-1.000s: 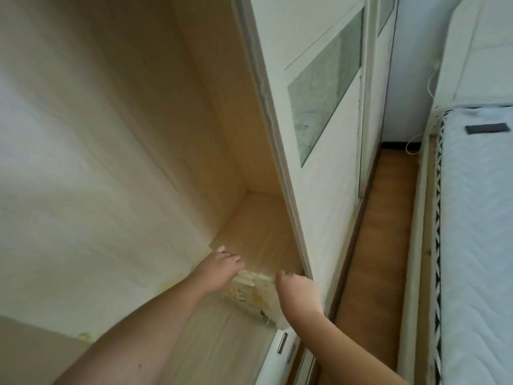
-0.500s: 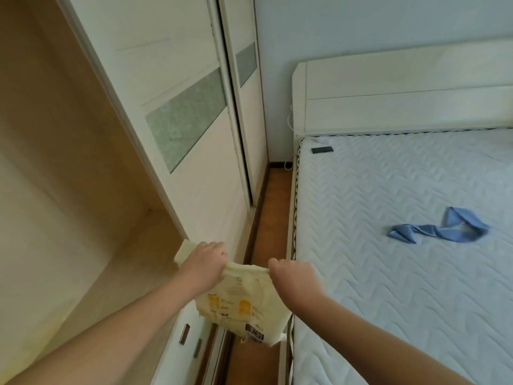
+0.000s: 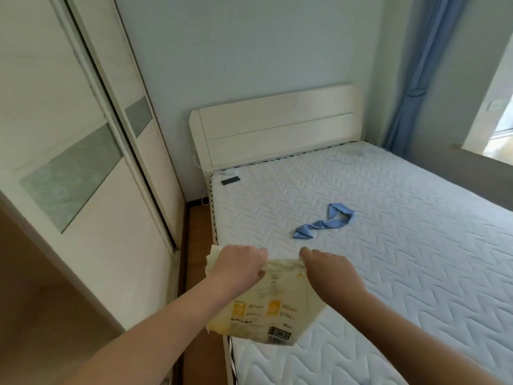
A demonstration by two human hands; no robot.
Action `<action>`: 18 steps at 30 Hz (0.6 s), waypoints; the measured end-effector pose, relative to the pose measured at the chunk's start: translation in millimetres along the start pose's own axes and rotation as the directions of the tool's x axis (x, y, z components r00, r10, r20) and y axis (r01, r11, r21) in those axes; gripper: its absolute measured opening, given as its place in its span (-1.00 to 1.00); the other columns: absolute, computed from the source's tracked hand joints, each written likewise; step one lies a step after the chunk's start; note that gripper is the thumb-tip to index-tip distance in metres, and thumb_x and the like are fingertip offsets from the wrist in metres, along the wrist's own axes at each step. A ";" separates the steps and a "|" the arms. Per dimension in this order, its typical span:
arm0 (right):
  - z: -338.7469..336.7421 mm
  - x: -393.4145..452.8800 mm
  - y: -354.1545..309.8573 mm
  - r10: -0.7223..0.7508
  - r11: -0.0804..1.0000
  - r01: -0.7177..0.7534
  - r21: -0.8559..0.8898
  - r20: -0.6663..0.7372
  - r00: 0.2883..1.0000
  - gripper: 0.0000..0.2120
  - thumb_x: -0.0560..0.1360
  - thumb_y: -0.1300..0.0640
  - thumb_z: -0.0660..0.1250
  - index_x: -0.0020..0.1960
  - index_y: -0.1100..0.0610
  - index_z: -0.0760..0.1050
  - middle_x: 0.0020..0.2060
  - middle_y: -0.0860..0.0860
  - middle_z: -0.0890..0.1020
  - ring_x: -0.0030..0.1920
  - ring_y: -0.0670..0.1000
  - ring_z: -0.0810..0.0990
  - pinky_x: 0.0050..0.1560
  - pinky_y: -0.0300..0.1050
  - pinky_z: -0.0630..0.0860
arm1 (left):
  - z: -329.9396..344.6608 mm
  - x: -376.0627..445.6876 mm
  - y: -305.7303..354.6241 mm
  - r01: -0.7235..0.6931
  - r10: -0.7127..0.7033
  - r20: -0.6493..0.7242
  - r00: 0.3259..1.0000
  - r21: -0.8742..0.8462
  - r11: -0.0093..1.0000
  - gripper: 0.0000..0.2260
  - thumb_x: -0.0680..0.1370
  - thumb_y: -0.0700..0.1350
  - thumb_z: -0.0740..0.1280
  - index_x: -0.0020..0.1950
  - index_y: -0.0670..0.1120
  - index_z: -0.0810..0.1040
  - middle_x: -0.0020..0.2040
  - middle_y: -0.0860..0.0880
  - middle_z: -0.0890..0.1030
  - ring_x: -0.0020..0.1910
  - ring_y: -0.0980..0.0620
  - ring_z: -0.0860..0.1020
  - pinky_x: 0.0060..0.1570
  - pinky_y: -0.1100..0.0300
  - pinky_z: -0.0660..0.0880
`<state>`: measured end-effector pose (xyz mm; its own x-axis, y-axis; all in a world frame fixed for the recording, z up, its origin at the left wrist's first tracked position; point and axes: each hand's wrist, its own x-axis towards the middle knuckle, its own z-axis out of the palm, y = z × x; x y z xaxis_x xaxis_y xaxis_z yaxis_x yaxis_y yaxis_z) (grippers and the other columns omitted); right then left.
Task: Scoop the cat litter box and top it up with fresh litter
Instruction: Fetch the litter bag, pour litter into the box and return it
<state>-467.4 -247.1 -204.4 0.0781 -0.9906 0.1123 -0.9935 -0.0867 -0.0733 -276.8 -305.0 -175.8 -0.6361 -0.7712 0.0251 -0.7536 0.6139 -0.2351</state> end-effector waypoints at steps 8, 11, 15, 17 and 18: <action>-14.8 -68.4 12.1 0.118 0.992 -0.124 -0.033 -0.157 0.981 -0.90 0.60 0.10 0.10 0.06 0.04 0.36 -0.15 -0.04 0.56 -0.24 -0.01 0.50 -0.22 -0.15 0.39 | -10.4 0.6 37.4 -0.211 0.203 -0.141 0.969 -0.044 0.976 -0.88 0.57 0.01 0.24 0.02 -0.02 0.41 -0.03 -0.02 0.61 -0.05 -0.09 0.60 -0.22 0.13 0.31; -29.1 -94.9 8.7 0.224 0.970 -0.238 -0.057 -0.187 0.957 -0.92 0.58 0.13 0.09 -0.06 0.04 0.33 -0.24 -0.05 0.55 -0.34 -0.02 0.44 -0.34 -0.15 0.26 | -16.3 -10.2 49.5 -0.301 0.281 -0.216 0.935 -0.061 0.952 -0.85 0.44 -0.02 0.39 -0.14 -0.02 0.45 -0.25 -0.01 0.61 -0.30 -0.08 0.60 -0.35 0.14 0.33; -44.6 -131.2 1.0 0.305 0.937 -0.330 -0.113 -0.192 0.933 -0.90 0.57 0.15 0.07 -0.08 0.05 0.34 -0.27 -0.05 0.55 -0.37 0.00 0.42 -0.40 -0.14 0.18 | -16.5 -27.6 67.9 -0.338 0.296 -0.273 0.915 -0.122 0.933 -0.89 0.44 -0.04 0.35 -0.16 -0.04 0.46 -0.31 -0.02 0.59 -0.34 -0.12 0.57 -0.39 0.15 0.32; -51.6 -152.8 -0.5 0.353 0.914 -0.381 -0.141 -0.187 0.917 -0.90 0.56 0.15 0.07 -0.11 0.05 0.31 -0.29 -0.04 0.53 -0.38 0.02 0.40 -0.43 -0.14 0.13 | -22.2 -33.7 81.6 -0.405 0.341 -0.315 0.886 -0.164 0.900 -0.92 0.49 -0.06 0.29 -0.10 -0.06 0.47 -0.24 -0.05 0.60 -0.27 -0.14 0.59 -0.35 0.13 0.35; -55.5 -165.3 0.7 0.385 0.899 -0.412 -0.147 -0.181 0.905 -0.90 0.56 0.15 0.07 -0.13 0.05 0.29 -0.29 -0.03 0.53 -0.37 0.04 0.40 -0.43 -0.13 0.12 | -26.4 -36.4 90.6 -0.447 0.379 -0.327 0.866 -0.165 0.879 -0.92 0.52 -0.07 0.26 -0.06 -0.06 0.46 -0.20 -0.05 0.61 -0.22 -0.14 0.60 -0.33 0.13 0.34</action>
<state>-485.6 -77.5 -168.0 -0.3271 -0.9107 0.2522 -0.9376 0.3460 0.0333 -326.3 -216.9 -172.4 -0.8903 -0.3803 0.2504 -0.4059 0.9121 -0.0577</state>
